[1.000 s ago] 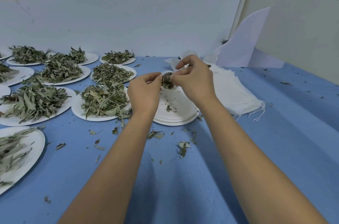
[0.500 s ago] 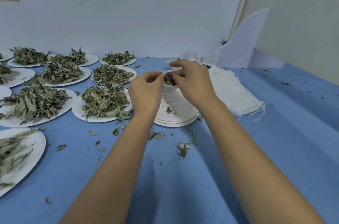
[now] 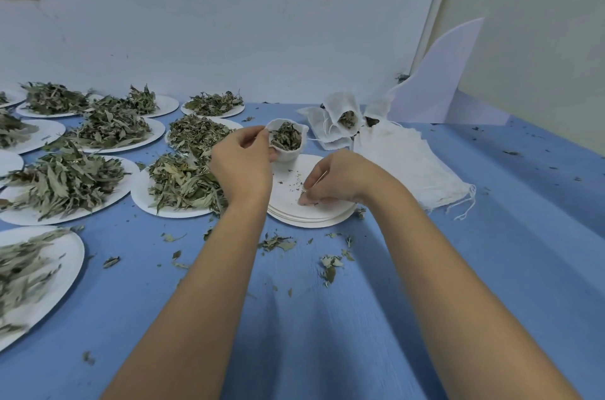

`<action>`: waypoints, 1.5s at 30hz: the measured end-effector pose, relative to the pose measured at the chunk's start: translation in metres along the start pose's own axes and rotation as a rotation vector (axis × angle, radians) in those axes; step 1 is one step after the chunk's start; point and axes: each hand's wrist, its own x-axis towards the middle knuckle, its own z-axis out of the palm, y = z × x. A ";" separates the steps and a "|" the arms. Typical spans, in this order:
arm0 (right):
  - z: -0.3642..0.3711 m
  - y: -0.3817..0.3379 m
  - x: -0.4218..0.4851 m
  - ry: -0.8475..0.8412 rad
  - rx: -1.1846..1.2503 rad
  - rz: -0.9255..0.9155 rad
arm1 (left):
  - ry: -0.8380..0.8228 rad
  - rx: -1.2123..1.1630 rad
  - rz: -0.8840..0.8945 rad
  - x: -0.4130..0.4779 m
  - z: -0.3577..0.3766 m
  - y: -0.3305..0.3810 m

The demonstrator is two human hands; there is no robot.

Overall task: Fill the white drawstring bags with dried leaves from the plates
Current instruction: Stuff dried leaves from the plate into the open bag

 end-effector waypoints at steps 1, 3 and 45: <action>0.004 0.000 0.001 0.019 0.008 -0.002 | 0.000 -0.010 -0.001 0.000 0.000 0.000; 0.009 0.001 0.002 0.068 0.002 -0.004 | -0.004 -0.032 -0.005 0.000 0.000 0.000; 0.003 -0.006 0.004 0.364 0.472 -0.294 | -0.450 -0.067 0.076 0.002 -0.011 0.007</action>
